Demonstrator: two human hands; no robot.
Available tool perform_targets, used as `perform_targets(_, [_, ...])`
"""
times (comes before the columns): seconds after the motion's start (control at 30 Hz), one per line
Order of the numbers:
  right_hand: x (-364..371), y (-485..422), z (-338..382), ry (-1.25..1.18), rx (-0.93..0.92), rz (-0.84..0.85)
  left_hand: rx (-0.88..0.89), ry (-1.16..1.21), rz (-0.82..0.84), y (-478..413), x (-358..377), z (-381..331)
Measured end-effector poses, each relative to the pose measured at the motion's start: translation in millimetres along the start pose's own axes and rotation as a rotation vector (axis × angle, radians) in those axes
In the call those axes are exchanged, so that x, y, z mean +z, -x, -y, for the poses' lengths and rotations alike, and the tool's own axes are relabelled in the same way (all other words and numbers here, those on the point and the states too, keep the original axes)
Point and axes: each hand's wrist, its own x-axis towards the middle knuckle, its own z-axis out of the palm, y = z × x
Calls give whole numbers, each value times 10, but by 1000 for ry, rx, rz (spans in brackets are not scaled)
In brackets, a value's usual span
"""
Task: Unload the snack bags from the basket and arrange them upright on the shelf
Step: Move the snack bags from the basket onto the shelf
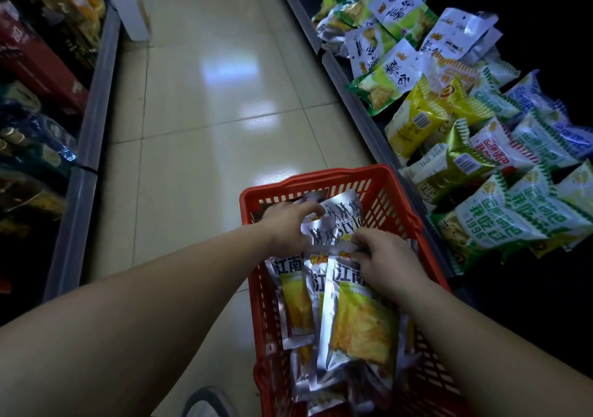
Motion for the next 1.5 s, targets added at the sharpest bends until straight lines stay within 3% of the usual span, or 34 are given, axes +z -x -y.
perform_targets(0.13, [-86, 46, -46, -5, 44, -20, -7, 230, 93, 16, -51, -57])
perform_targets(0.37, [-253, 183, 51, 2, 56, -5, 26, 211, 184, 170, -67, -119])
perform_targets(0.47, [-397, 265, 139, 61, 18, -81, 31, 247, 86, 229, -47, -154])
perform_targets(0.63, [-710, 578, 368, 113, -57, -59, 37, 393, -1, 462, -215, -362])
perform_targets(0.8, [-1023, 1062, 459, 71, -16, -108, 140, 284, -208, 873, -547, -750])
perform_targets(0.93, [-1324, 1410, 483, 23, 53, -233, 169, 354, -351, 1222, -670, -987])
perform_targets(1.1, [-1495, 1840, 540, -143, 126, -349, 102, 372, -495, 1715, -715, -1202])
perform_targets(1.3, [-1500, 2194, 436, -240, 278, -344, 177, 333, -377, 1982, -569, -1479])
perform_targets(1.5, [-1599, 2427, 63, -246, 386, -422, 210, 457, -366, 2075, -689, -1809])
